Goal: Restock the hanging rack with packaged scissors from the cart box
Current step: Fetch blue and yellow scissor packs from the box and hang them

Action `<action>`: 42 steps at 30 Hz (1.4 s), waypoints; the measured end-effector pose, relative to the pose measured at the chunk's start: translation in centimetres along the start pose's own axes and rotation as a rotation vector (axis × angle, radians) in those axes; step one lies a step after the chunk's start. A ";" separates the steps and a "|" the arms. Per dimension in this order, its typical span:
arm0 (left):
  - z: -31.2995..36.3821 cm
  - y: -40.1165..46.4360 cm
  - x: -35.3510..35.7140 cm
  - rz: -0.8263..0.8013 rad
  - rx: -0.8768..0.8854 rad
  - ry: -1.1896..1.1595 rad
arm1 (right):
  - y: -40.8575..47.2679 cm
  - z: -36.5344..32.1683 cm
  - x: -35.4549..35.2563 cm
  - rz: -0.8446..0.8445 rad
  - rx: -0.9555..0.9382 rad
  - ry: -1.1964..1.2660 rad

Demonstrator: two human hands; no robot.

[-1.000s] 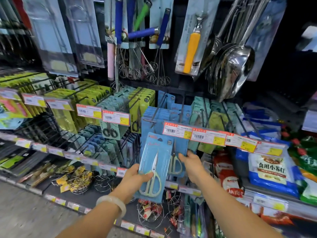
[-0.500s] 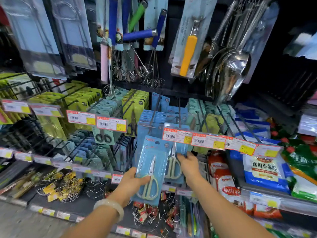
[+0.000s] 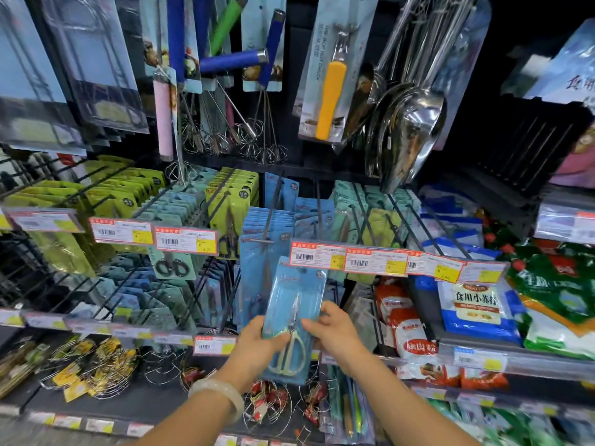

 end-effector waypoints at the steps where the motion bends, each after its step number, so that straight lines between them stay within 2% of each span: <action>1: 0.2 -0.1 0.3 0.017 0.032 0.057 | 0.1 0.0 -0.2 0.048 -0.032 -0.016; 3: 0.7 0.0 0.7 0.042 0.107 0.127 | 0.1 -0.4 -0.7 0.087 -0.119 -0.071; 10: 3.4 1.5 1.3 0.078 0.236 0.091 | 0.8 -3.2 -2.6 0.206 -0.322 -0.095; 17: 3.1 2.4 1.2 0.035 0.197 0.071 | 1.6 -1.4 -2.0 0.266 -0.174 -0.101; 27: 2.8 4.7 1.8 0.015 0.113 0.182 | 2.9 -1.4 -2.0 0.338 -0.145 -0.228; 30: 2.7 5.4 2.2 0.033 0.085 0.295 | 3.1 -0.8 -1.7 0.375 -0.131 -0.242; 33: 1.7 6.1 2.9 0.050 -0.038 0.499 | 2.7 0.5 -2.1 0.409 -0.030 -0.295; 36: 0.4 6.4 5.1 -0.081 -0.097 0.765 | 1.5 2.6 -3.6 0.411 0.068 -0.407; 39: -0.5 5.8 9.3 -0.235 0.004 1.023 | -0.5 5.1 -5.8 0.379 0.136 -0.608; 42: -0.3 4.3 14.9 -0.384 0.245 1.246 | -3.8 7.7 -9.2 0.372 0.220 -0.795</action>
Point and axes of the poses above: each hand's wrist, its own y-axis towards the middle knuckle, its own x-axis out of the palm, z = x × y, the point moved 3 cm from there along y, towards the middle knuckle, and after that the axes turned 4 degrees about -y, right-handed, at the moved point
